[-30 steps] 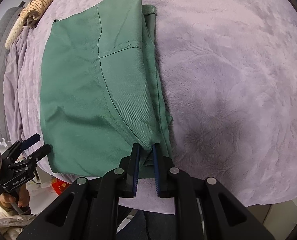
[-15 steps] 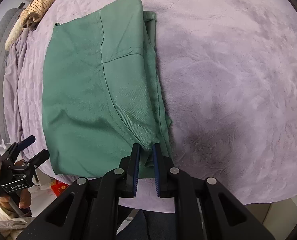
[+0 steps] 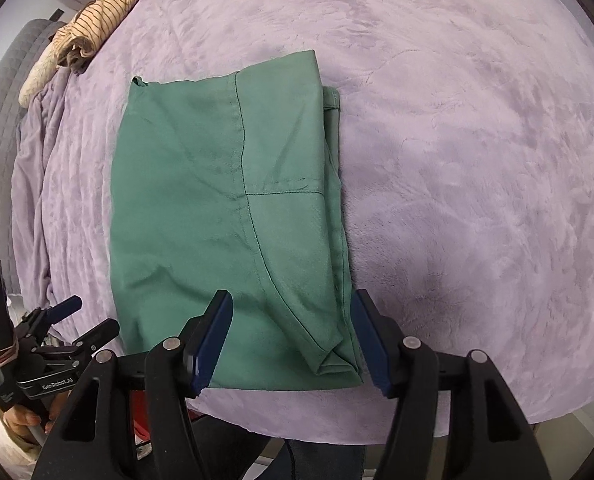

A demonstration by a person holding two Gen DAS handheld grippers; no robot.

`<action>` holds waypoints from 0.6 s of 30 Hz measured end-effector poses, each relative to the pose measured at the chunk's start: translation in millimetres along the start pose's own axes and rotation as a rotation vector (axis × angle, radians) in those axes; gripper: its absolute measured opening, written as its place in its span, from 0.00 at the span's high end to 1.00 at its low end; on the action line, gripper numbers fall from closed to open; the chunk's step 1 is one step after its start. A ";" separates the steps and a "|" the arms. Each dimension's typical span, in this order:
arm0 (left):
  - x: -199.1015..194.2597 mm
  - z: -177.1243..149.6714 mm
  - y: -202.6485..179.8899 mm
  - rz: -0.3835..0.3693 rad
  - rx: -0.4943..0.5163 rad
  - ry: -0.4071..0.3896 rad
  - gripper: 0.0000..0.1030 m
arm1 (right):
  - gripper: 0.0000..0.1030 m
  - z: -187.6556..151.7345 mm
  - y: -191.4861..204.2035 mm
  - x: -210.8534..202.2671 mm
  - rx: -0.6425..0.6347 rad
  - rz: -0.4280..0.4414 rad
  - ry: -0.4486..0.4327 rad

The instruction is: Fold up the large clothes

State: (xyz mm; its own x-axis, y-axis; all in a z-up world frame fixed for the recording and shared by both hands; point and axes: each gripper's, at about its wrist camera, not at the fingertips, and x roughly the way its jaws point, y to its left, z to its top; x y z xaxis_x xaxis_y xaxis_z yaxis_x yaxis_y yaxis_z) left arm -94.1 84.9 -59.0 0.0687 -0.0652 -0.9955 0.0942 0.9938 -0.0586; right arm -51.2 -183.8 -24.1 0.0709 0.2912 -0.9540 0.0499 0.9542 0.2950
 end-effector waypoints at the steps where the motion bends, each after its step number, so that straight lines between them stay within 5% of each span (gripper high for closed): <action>1: -0.9 0.7 0.4 -0.003 -0.006 0.001 0.01 | 0.29 1.6 2.5 -1.7 -0.005 -0.005 -0.004; 2: -1.5 2.3 0.5 -0.003 -0.012 0.005 0.01 | 0.19 3.5 5.2 -3.3 -0.009 -0.010 -0.009; 7: -8.1 9.3 -0.4 0.021 -0.015 -0.005 0.01 | 0.16 11.8 16.1 -17.8 -0.019 -0.034 -0.050; 9: -17.1 12.5 -0.9 0.038 -0.019 -0.043 0.01 | 0.01 14.4 18.2 -23.1 -0.016 -0.040 -0.062; 18: -58.4 28.6 -9.1 0.092 -0.043 -0.141 0.01 | 0.00 21.3 41.7 -50.5 -0.064 -0.179 -0.127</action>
State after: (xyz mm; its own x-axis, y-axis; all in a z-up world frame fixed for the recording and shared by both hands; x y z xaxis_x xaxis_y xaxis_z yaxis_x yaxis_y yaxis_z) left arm -70.6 77.1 1.8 0.2145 0.0177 -0.9766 0.0387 0.9989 0.0266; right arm -31.5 -160.2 37.5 0.1916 0.1102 -0.9753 0.0097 0.9934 0.1142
